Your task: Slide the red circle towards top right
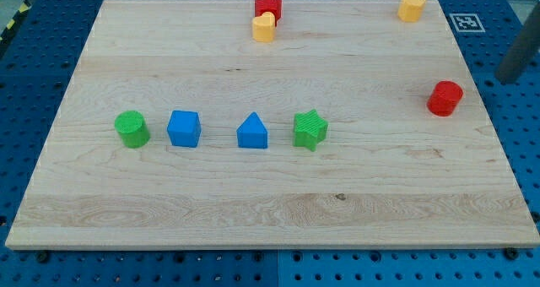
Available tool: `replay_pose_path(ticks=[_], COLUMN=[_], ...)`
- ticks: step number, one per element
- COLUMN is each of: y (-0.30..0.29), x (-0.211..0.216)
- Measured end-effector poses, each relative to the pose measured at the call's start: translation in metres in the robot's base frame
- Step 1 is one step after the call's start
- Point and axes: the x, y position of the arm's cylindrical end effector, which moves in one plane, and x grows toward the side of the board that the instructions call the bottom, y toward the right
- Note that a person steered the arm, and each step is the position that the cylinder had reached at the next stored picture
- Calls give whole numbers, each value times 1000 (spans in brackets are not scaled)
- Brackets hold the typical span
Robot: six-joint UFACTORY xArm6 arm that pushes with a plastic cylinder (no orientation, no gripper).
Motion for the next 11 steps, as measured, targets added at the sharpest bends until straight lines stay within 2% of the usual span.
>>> replay_pose_path(ticks=[1,2,3,5,7,10,11], y=[-2,-16,-42,-97,-106,-172,-146], x=[54,82,80,54,4,-46,-46])
